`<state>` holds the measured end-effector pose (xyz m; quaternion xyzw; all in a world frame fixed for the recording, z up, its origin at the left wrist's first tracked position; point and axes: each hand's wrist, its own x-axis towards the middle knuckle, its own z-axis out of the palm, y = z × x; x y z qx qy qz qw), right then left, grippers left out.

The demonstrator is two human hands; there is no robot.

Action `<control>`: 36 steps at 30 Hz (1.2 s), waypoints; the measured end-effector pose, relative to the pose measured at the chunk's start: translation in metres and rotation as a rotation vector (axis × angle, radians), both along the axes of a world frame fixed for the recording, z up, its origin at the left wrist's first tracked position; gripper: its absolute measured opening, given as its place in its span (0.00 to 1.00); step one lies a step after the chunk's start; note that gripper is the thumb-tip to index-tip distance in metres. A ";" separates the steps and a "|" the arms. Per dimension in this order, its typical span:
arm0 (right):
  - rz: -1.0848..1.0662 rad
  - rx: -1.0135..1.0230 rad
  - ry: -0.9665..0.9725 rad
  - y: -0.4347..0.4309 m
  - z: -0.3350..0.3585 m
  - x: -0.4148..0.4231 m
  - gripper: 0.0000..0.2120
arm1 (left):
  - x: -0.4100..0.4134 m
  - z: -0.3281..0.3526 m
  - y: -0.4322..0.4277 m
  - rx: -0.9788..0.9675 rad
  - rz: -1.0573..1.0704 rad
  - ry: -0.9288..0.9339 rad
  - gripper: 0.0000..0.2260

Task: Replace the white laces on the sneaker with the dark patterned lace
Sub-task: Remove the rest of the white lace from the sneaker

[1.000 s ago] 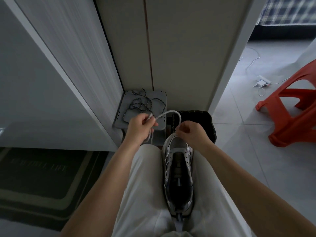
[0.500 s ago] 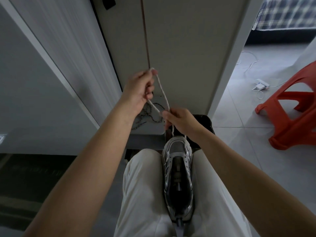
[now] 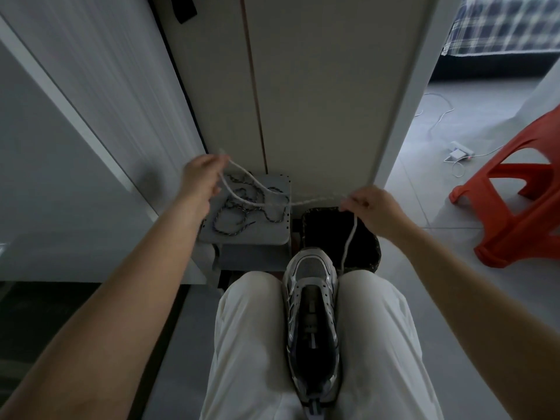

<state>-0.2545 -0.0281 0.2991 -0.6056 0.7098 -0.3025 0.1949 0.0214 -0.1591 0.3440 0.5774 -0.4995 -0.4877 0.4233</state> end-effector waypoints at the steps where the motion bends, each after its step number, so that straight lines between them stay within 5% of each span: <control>1: -0.005 -0.051 -0.041 -0.006 0.010 0.002 0.12 | -0.014 -0.003 0.007 -0.059 -0.136 -0.151 0.10; 3: -0.028 -0.114 -0.163 -0.018 0.030 0.008 0.13 | -0.045 -0.007 0.020 -0.132 -0.382 -0.345 0.13; 7: -0.050 -0.159 -0.293 -0.038 0.059 0.017 0.12 | -0.104 -0.009 0.039 -0.230 -0.661 -0.397 0.11; 17: -0.095 -0.403 -0.201 -0.063 0.125 -0.015 0.11 | -0.192 0.053 0.018 -0.371 -0.485 -0.378 0.12; 24: -0.135 -0.434 -0.144 -0.081 0.112 -0.030 0.11 | -0.216 0.042 -0.007 -0.407 -0.469 -0.361 0.11; 27: -0.204 -0.327 -0.150 -0.091 0.083 -0.038 0.12 | -0.224 0.013 -0.018 -0.389 -0.536 -0.583 0.15; 30: -0.209 0.050 0.067 -0.092 0.032 -0.048 0.16 | -0.214 -0.036 -0.015 -0.190 -0.759 -0.756 0.11; 33: -0.106 0.423 0.279 -0.071 -0.025 -0.053 0.16 | -0.181 -0.086 -0.004 0.043 -0.896 -0.800 0.16; 36: -0.115 0.527 0.199 -0.043 -0.064 -0.058 0.16 | -0.144 -0.116 0.007 0.170 -0.901 -0.797 0.18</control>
